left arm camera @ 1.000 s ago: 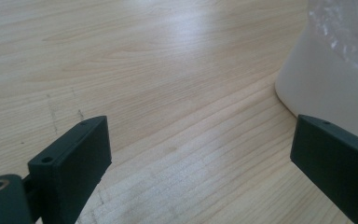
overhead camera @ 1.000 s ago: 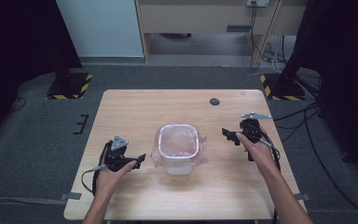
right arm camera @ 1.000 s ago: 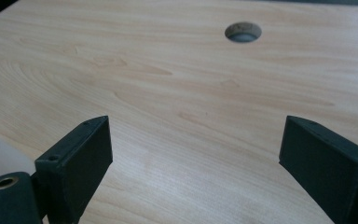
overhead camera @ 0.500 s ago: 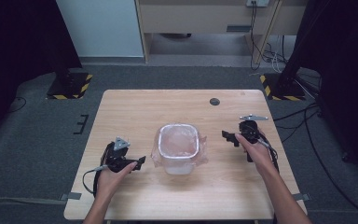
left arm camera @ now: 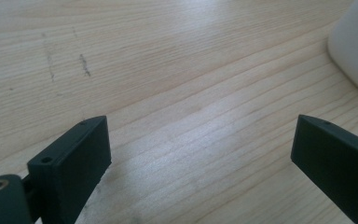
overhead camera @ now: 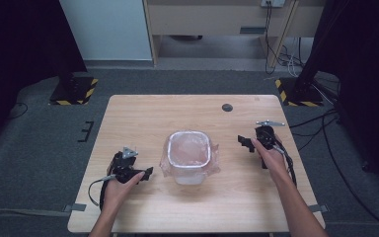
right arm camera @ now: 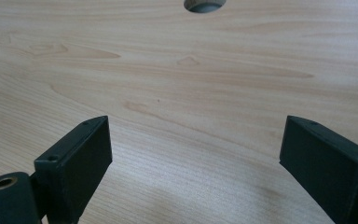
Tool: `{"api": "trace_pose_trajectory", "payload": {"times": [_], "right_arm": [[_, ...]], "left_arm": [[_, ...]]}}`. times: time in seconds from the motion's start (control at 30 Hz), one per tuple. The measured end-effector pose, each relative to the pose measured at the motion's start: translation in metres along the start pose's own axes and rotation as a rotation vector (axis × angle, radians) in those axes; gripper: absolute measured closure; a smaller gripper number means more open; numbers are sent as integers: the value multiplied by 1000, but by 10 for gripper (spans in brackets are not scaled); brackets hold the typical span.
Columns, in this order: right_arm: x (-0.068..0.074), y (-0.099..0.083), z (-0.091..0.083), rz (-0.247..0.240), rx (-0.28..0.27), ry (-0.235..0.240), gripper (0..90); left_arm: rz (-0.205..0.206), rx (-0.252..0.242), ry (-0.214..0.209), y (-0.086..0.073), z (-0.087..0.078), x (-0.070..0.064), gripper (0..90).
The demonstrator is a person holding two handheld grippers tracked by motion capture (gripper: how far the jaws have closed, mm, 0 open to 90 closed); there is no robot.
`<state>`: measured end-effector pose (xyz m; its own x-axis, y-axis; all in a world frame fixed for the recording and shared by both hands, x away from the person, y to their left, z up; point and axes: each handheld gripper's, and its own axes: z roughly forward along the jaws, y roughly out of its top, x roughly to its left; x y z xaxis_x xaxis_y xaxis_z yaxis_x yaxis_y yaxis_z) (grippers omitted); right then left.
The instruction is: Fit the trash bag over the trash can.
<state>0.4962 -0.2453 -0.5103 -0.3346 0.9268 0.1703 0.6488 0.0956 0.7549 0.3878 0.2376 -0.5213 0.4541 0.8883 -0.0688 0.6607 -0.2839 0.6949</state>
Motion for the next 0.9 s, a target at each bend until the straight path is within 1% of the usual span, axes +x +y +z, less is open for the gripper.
{"api": "trace_pose_trajectory", "payload": {"times": [0.1, 0.13, 0.2, 0.23, 0.27, 0.3, 0.33, 0.4, 0.43, 0.47, 0.53, 0.6, 0.67, 0.7, 0.73, 0.77, 0.8, 0.83, 0.9], "right_arm": [[-1, -5, 4, 4, 7, -6, 91], [-1, -8, 7, 18, 12, -6, 91], [-2, -10, 8, 22, 16, -8, 91], [-2, -12, 10, 16, 16, -13, 92], [-2, -13, 10, 23, 19, -14, 91], [-2, -14, 12, 23, 29, -20, 91], [-2, -17, 14, 19, 40, -35, 91], [-3, -19, 16, 22, 42, -40, 90], [-3, -20, 16, 2, 34, -50, 90], [-3, -20, 16, 2, 34, -50, 90], [-2, -23, 17, -23, 21, -72, 87], [-1, -22, 17, -21, 23, -79, 87], [1, -23, 18, -35, 30, -119, 82], [1, -23, 18, -35, 30, -119, 82], [2, -23, 19, -43, 40, -129, 76], [5, -23, 19, -57, 52, -147, 71], [6, -23, 21, -95, 64, -165, 47], [6, -23, 21, -103, 72, -155, 36], [6, -22, 21, -100, 75, -156, 32]], "left_arm": [[-3, 11, 3, -2, 1, 2, 40], [-3, 20, 6, -3, 3, 2, 40], [-1, 27, 7, -4, 3, 2, 40], [0, 30, 7, -4, 4, 2, 40], [0, 31, 9, -5, 5, 2, 39], [5, 36, 10, -5, 6, 2, 39], [10, 38, 15, -5, 6, 1, 30], [14, 37, 17, -5, 7, -1, 29], [14, 37, 17, -5, 7, -1, 26], [16, 38, 18, -5, 7, -1, 26], [28, 35, 26, -6, 8, -2, 11], [33, 33, 30, -7, 9, -3, 5], [42, 30, 35, -7, 10, -4, 0], [45, 28, 38, -8, 10, -5, 0], [52, 29, 40, -8, 10, -5, 0], [53, 23, 41, -9, 10, -5, 0], [54, 15, 42, -10, 10, -5, 0], [52, 6, 42, -10, 10, -5, 0], [51, -6, 43, -12, 10, -5, 0]]}}
